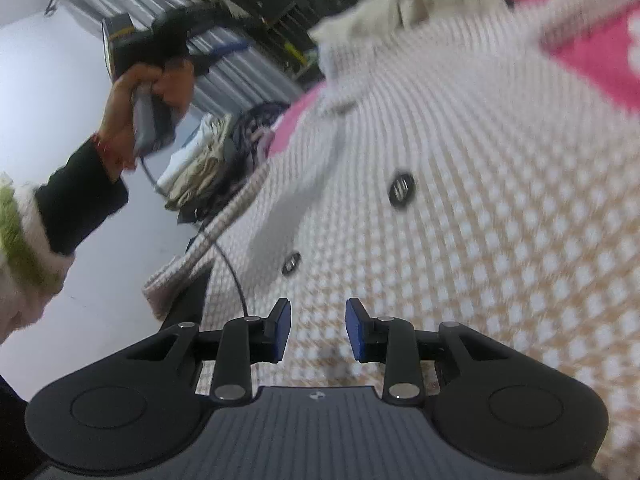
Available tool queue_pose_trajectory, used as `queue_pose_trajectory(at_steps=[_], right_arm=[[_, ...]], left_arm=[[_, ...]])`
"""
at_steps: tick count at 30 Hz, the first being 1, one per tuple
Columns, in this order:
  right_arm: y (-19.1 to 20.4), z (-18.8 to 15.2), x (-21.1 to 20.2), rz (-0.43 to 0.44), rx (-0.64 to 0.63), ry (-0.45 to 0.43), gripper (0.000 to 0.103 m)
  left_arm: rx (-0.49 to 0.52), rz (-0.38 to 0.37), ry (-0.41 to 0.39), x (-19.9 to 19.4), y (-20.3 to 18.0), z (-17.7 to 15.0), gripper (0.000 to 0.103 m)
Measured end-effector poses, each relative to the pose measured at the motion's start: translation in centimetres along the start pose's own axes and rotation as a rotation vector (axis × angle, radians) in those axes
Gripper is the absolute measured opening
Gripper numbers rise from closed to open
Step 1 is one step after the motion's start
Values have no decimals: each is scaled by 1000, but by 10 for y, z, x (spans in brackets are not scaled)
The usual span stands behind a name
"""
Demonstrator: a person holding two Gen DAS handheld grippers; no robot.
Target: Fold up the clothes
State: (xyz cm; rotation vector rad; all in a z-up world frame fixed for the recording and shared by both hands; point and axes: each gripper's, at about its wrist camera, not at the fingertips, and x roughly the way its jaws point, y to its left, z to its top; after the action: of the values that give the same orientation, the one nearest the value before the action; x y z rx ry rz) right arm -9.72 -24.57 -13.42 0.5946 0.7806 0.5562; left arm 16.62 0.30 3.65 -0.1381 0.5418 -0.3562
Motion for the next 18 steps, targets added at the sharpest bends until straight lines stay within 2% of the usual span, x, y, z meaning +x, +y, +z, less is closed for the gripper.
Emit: queue_pose_trajectory(at_steps=[4,7,11,14,16,18], right_arm=[[12,-1,-25,-134,-28,-39,34],[18,-4,-26,-232,-51,-1,33],[37,-9,-16,-237,-94,14,33],[53,-16,-1,-272,-172,45,33],[55,-27,10,-313,-210,105,33],[56,-45,11,-375,-259,162,33]], left_arm=[[44,-41,62,-30,-7,-22,44],[71,-62,143,-36,-5,-52,48],[136,-94,260,-20,-13,-104,48],[231,-136,305,-4,-29,-144,48],[315,-118,329,8,-42,-168,48],[351,-95,333,18,-44,-186,50]])
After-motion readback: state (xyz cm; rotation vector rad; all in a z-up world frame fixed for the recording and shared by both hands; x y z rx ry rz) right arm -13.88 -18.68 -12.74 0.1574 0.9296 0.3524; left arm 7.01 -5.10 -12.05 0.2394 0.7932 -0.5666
